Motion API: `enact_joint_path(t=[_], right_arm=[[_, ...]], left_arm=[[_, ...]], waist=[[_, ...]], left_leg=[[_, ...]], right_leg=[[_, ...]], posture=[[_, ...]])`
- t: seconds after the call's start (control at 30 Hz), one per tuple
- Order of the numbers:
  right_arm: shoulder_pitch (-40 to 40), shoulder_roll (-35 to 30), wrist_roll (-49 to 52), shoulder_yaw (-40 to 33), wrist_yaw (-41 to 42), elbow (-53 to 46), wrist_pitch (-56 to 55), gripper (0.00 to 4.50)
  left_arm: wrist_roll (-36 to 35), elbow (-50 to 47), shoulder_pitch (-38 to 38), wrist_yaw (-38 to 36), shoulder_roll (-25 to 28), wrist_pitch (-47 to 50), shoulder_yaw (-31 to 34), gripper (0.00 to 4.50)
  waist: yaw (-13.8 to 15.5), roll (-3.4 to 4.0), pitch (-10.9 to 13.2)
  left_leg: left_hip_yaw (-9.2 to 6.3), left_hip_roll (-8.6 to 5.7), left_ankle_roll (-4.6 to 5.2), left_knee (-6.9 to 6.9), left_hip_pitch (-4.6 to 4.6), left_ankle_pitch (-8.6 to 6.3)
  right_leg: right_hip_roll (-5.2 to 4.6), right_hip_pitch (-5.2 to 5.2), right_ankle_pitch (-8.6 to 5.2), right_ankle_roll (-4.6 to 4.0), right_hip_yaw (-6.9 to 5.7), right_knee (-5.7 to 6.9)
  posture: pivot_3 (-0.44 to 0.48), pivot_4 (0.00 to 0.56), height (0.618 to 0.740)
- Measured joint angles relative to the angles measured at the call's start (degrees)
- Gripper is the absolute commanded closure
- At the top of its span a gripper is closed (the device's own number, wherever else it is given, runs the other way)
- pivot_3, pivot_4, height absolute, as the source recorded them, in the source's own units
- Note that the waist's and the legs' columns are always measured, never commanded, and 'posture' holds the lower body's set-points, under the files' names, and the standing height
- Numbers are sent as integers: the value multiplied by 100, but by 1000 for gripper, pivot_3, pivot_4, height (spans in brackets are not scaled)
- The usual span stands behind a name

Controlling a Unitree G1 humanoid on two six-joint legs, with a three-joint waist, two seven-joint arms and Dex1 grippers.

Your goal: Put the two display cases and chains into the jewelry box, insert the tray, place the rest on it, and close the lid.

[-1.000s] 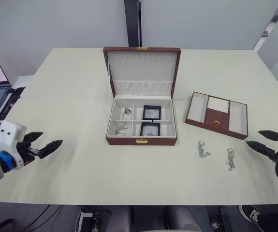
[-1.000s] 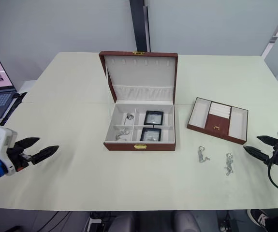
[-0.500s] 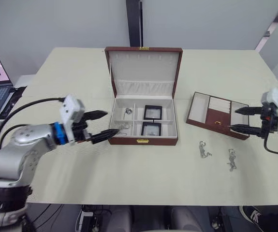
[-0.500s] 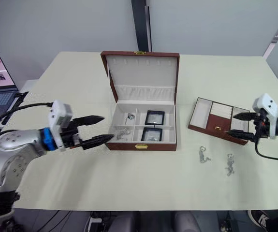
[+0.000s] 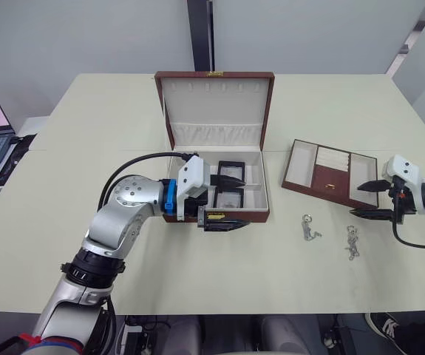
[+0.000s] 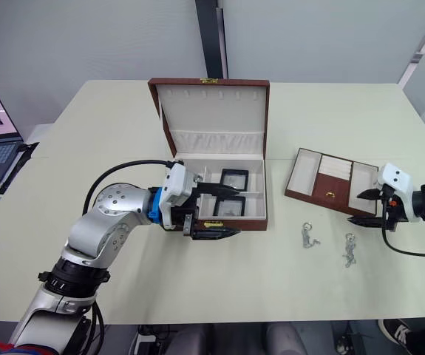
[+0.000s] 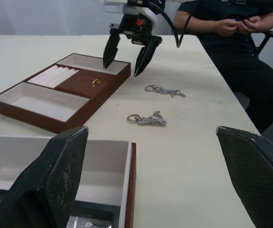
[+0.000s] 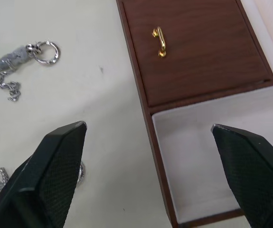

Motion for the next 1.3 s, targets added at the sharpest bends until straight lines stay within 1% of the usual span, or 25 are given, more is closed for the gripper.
enact_joint_path(t=[0.1,0.2,0.3,0.4,0.53,0.63,0.67,0.9,1.0,1.1,1.3], right_arm=[[0,135,-201,84,-180,195,-228,0],[-2,258,-251,110,-287,339,-357,619],[-30,261,-260,108,-324,436,-436,1667],[-62,279,-259,107,-381,500,-481,2530],[-110,338,-254,106,-389,516,-481,3575],[-111,341,-252,107,-338,521,-491,4279],[-112,347,-251,107,-330,523,-494,4441],[-136,345,-244,85,-353,561,-471,4473],[-72,318,-196,15,-312,394,-339,4473],[205,117,-20,-116,-216,-152,-86,4473],[1254,-642,614,-768,25,-2195,1019,4473]], left_arm=[[135,97,-80,-88,-156,-200,-114,21],[202,148,-97,-95,-219,-330,-146,0],[319,278,-99,-88,-256,-467,-146,0],[405,319,-99,-71,-346,-535,-147,0],[417,319,-99,-27,-404,-578,-147,0],[418,319,-98,28,-404,-577,-145,0],[418,319,-98,32,-404,-576,-144,0],[415,316,-78,53,-404,-577,-140,0],[414,301,-37,132,-400,-576,-97,0],[397,199,102,190,-337,-556,-47,0],[351,-102,624,434,-88,-451,367,0]], waist=[[8,0,0],[9,0,0],[12,1,-1],[13,1,-1],[12,1,-1],[13,1,-1],[13,1,-1],[14,1,-1],[17,1,-1],[26,2,-1],[25,4,-2]], left_leg=[[1,-7,0,4,-1,0],[4,-8,-14,4,-1,8],[0,-5,-17,3,-1,10],[1,-6,-18,4,-1,10],[0,-5,-18,4,-1,10],[2,-7,-18,4,-1,10],[2,-7,-18,4,-1,10],[1,-5,-18,3,-1,10],[1,-6,-19,4,-2,10],[-3,-6,-18,2,-5,10],[-12,-4,-8,2,-4,4]], right_leg=[[-1,2,0,0,0,0],[-2,2,0,0,1,0],[-2,3,0,0,0,0],[-2,3,0,0,0,0],[-2,4,0,0,0,0],[-2,3,0,0,1,0],[-2,4,0,0,1,0],[-3,3,0,0,1,0],[-3,1,0,0,1,0],[-4,1,0,0,2,-2],[-6,6,0,0,4,-2]], posture=[[0,150,740],[0,150,740],[0,150,740],[0,150,740],[0,150,740],[0,150,740],[0,150,740],[0,150,740],[0,150,740],[0,150,740],[0,150,740]])
